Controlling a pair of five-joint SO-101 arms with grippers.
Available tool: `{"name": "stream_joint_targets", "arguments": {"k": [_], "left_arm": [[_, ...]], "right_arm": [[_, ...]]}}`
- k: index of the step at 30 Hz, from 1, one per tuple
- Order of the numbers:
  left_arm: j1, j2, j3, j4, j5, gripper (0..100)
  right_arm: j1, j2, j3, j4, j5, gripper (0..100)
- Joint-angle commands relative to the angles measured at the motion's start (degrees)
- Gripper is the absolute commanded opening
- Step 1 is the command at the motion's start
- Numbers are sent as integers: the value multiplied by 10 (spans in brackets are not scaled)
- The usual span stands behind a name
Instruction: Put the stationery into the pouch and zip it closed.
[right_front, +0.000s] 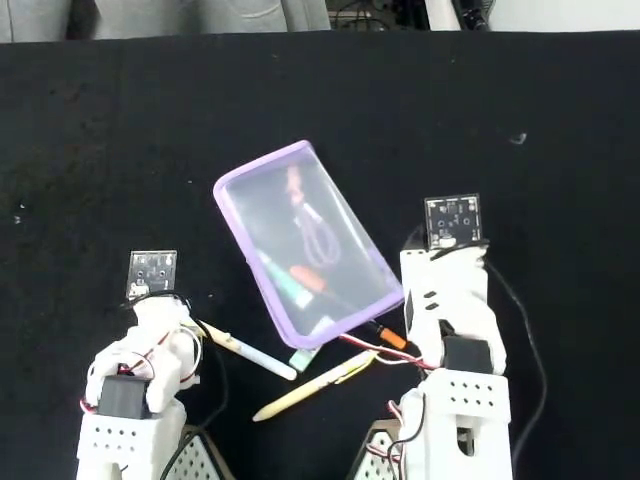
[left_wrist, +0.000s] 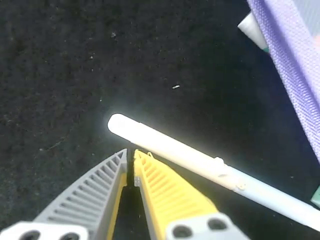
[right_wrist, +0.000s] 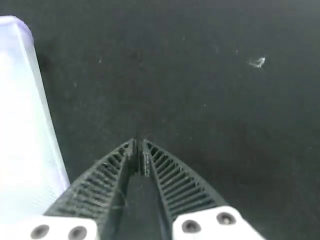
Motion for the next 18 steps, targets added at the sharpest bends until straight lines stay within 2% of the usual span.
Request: {"name": "stream_joint_targets", "arguments": {"k": [1, 4, 9, 15, 18], "left_arm": [[-15, 0, 13, -8, -4, 30], [-44, 0, 13, -8, -6, 30], [-169, -2, 5, -12, -77, 32], [-174, -2, -9, -115, -102, 33], [-183, -1, -19, -178, -200, 34]], "right_arm": [[8, 3, -1, -18, -9, 15], [8, 3, 14, -46, -6, 15], [6, 3, 23, -59, -6, 14], [5, 3, 23, -61, -5, 14], [5, 3, 24, -61, -5, 13]]}}
